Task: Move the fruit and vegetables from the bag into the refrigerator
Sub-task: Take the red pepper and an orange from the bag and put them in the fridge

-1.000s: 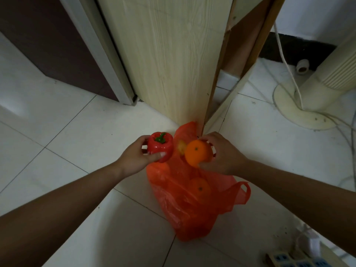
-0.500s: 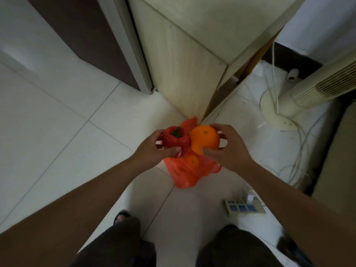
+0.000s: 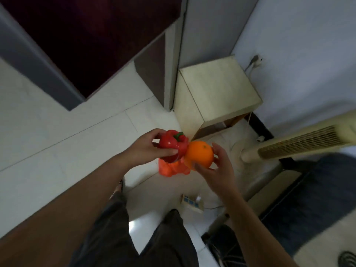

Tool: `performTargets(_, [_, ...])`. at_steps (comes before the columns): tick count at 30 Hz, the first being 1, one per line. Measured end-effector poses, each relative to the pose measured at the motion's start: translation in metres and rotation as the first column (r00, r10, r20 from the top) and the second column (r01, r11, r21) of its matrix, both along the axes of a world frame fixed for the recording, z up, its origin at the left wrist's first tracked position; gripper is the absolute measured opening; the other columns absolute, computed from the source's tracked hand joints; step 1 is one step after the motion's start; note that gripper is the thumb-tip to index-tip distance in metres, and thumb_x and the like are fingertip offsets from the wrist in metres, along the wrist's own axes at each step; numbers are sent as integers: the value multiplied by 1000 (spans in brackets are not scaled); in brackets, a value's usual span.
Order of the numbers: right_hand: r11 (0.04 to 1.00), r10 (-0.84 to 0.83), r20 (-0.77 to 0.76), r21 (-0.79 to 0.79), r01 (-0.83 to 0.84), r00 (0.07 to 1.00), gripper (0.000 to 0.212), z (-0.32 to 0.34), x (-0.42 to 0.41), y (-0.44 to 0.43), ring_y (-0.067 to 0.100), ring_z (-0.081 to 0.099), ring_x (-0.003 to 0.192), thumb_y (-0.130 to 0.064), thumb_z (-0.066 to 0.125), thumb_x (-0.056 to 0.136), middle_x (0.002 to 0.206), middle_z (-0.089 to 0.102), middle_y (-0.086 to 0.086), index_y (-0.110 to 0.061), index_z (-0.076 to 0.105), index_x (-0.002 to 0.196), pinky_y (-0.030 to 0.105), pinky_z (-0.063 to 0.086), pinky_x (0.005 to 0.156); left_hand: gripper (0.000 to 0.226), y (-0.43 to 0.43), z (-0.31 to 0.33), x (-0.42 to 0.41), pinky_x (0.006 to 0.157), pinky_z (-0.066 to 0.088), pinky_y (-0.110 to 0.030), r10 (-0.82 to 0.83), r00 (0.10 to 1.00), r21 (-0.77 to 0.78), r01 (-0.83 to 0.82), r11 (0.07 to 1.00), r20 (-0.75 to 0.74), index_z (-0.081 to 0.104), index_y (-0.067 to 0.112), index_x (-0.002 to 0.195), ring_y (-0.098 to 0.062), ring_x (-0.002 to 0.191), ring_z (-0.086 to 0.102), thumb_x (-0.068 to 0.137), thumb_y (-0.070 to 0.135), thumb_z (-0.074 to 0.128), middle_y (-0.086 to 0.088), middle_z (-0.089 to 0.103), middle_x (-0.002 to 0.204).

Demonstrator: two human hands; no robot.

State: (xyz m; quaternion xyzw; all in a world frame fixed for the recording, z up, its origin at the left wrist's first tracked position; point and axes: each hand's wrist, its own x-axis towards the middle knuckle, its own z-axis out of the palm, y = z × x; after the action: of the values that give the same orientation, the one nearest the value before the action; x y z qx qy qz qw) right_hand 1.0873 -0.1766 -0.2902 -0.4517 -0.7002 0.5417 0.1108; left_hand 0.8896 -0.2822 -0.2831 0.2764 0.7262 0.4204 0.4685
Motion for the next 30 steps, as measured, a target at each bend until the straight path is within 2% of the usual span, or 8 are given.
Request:
performTargets(5, [992,118,-45,-32,-119,992,64,65,-21,-22,-1,52,99,-21,79,72,121,47,-12,-32,46,126,9,45,60,51,-55,62,12,75,56,-24,294,946,99,-308,946,136,54,32,111,-13,103,60,68,39,79,7,57,116])
performTargets(9, [947,321,-77,-3,-322,944,63,101,-73,-53,4,53,103,-25,79,71,123,50,-12,-43,45,120,24,48,80,49,-119,103,-6,66,53,-17,482,873,136,-488,862,75,53,28,117,-15,100,62,74,32,76,6,58,117])
performTargets(13, [864,500,-128,1,-504,857,62,123,-126,-104,8,54,110,-28,80,69,130,45,-12,-50,46,116,27,54,81,47,-193,132,-27,64,53,-14,631,775,171,-625,762,22,52,30,117,-11,98,61,76,28,74,9,57,117])
performTargets(17, [786,615,-173,53,-616,769,62,137,-177,-161,9,51,115,-25,82,68,129,44,-13,-43,50,117,18,54,72,48,-263,148,-52,69,53,-18,732,681,189,-717,671,-21,54,39,110,-6,100,59,69,38,79,14,59,113])
performTargets(20, [753,650,-177,24,-657,739,63,137,-219,-208,12,54,114,-35,81,61,128,49,-11,-44,52,115,23,57,73,52,-317,153,-80,76,52,-21,775,625,181,-755,630,-87,54,38,109,-5,102,57,65,40,82,15,59,112])
performTargets(24, [761,644,-146,22,-648,751,60,135,-277,-274,11,56,110,-27,81,68,127,52,-9,-41,52,119,14,50,62,60,-395,154,-132,74,51,-18,776,609,168,-758,630,-161,51,34,117,-8,102,58,65,38,81,14,56,115])
performTargets(27, [768,640,-111,44,-639,761,61,136,-319,-317,14,55,109,-28,79,71,129,51,-6,-38,49,124,18,45,67,56,-439,155,-170,71,51,-16,839,534,191,-817,544,-104,51,36,115,-7,102,58,68,35,80,13,57,114])
performTargets(30, [771,636,-98,76,-632,765,61,141,-359,-351,9,53,104,-30,77,73,128,51,-9,-38,48,125,13,39,63,57,-467,159,-205,74,51,-18,858,502,205,-834,513,-107,51,34,118,-7,104,57,68,35,80,12,57,115])
